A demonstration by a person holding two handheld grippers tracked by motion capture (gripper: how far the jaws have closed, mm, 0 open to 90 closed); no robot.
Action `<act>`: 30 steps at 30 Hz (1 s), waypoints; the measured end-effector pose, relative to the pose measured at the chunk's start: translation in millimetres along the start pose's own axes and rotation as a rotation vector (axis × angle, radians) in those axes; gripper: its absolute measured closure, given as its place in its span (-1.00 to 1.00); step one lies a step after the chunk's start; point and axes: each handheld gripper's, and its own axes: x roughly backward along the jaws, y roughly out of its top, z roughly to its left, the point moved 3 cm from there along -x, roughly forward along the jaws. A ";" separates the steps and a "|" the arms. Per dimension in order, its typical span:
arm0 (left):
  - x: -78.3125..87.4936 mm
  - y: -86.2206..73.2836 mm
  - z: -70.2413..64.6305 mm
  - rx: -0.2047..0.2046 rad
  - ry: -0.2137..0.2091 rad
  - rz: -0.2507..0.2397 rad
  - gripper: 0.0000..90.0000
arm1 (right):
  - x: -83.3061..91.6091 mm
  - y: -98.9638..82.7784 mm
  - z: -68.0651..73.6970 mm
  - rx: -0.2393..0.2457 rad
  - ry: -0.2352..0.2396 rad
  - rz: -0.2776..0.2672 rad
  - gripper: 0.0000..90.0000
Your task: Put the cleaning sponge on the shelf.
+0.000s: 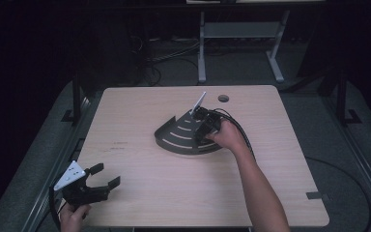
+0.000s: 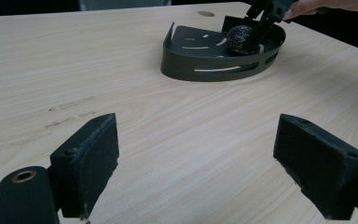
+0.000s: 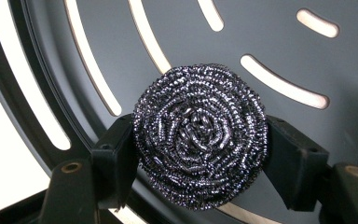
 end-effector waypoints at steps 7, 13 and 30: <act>0.9 -0.4 1.3 0.003 0.003 -0.001 -0.70 | 1.3 0.2 -0.2 -0.002 0.001 -0.007 -0.31; 0.1 -0.6 1.2 0.001 0.004 0.005 -0.70 | 1.8 -0.2 -1.1 -0.004 0.000 -0.008 -0.31; -0.7 -0.3 0.1 0.004 0.004 0.003 -0.70 | 5.9 1.0 0.8 0.001 0.009 -0.031 -0.43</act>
